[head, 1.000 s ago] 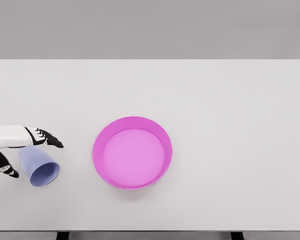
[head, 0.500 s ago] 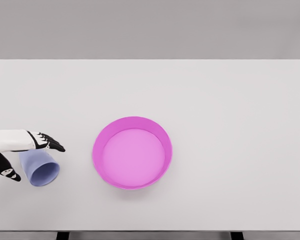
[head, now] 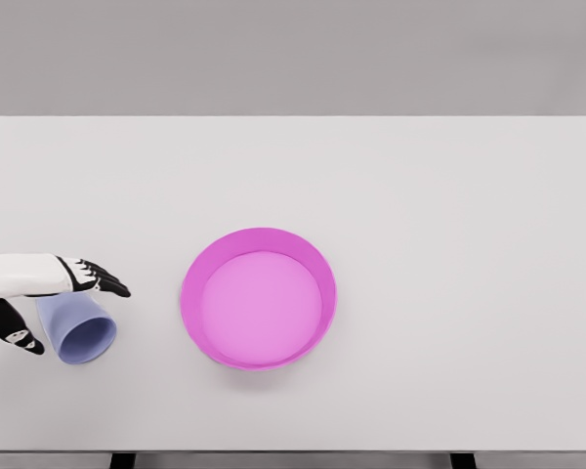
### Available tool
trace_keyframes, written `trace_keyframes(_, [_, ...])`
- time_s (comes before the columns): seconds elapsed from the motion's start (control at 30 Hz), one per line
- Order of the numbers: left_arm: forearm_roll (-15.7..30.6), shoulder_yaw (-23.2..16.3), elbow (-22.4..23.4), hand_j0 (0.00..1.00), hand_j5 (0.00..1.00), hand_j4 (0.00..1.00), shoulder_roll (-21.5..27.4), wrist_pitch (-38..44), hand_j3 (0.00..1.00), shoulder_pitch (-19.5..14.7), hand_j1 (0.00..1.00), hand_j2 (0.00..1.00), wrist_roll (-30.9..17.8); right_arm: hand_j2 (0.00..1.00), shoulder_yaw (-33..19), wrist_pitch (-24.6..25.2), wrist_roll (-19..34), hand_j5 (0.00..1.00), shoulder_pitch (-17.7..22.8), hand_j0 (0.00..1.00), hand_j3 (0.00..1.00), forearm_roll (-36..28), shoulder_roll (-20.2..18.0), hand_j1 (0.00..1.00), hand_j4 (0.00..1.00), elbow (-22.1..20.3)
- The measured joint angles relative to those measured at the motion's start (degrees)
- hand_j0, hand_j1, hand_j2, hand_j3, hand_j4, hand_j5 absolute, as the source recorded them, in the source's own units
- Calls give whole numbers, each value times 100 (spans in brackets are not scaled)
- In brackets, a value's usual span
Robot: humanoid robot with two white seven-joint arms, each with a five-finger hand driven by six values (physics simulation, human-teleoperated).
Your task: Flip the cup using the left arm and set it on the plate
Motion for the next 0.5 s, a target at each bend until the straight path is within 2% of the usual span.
trace_keyframes(0.5, [-188,-50,177,100,100,100,-157,1,100,80,100,100,0,100,0,0,0,100,0,100,100,0,0,100,100,0])
